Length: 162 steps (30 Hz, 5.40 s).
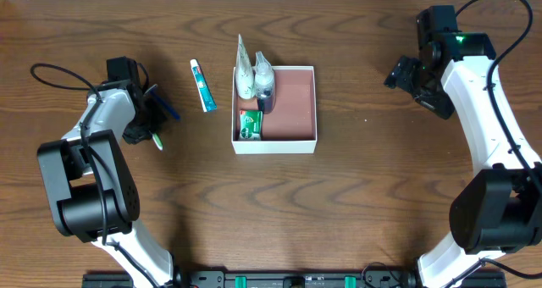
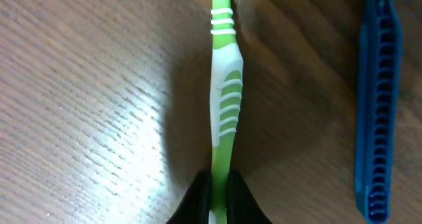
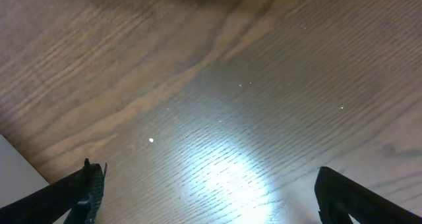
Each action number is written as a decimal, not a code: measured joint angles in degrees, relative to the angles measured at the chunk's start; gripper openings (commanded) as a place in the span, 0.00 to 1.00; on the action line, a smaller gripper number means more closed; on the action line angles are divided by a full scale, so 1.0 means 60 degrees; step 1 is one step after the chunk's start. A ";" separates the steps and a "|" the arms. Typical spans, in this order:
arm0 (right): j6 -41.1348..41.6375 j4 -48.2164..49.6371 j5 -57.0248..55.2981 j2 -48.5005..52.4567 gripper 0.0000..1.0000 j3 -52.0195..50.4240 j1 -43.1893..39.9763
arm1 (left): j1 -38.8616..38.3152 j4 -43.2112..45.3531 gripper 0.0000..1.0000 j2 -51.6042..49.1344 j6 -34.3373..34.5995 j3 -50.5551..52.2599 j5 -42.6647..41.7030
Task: Pack container
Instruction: 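Reach the left gripper to the green toothbrush and grasp its handle, then carry the toothbrush into the box and release it along the right side, then move the left gripper to the blue razor and grasp its handle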
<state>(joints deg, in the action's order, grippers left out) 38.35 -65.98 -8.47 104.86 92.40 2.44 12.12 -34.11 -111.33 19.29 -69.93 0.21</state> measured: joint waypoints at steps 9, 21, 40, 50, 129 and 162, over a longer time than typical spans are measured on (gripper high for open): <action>0.0000 0.0000 -0.0004 0.0000 0.99 0.0000 0.0000 | 0.0000 -0.0535 0.06 0.0000 0.0000 -0.0040 0.0000; 0.0000 0.0000 0.0000 0.0000 0.99 0.0000 0.0000 | 0.0000 -0.1005 0.06 0.1075 -0.0004 -0.0131 0.0004; 0.0000 0.0000 0.0000 0.0000 0.99 0.0000 0.0000 | -0.3275 -0.1483 0.06 0.6018 -0.1246 -0.0375 -0.1100; 0.0000 0.0000 0.0000 0.0000 0.99 0.0000 0.0000 | -0.6175 -0.0390 0.06 0.5661 -0.1249 -0.0379 -0.1293; 0.0000 0.0000 0.0000 0.0000 0.99 0.0000 0.0000 | -0.8145 -0.0390 0.37 0.4186 0.0991 -0.1443 0.1042; 0.0000 0.0000 0.0004 0.0000 0.99 0.0000 0.0000 | -0.1734 0.0051 0.57 -0.0182 0.1523 -0.1534 0.1341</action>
<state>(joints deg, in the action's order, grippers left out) 38.35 -65.98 -8.45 104.86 92.40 2.44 1.72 -33.80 -112.42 28.42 -79.13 8.25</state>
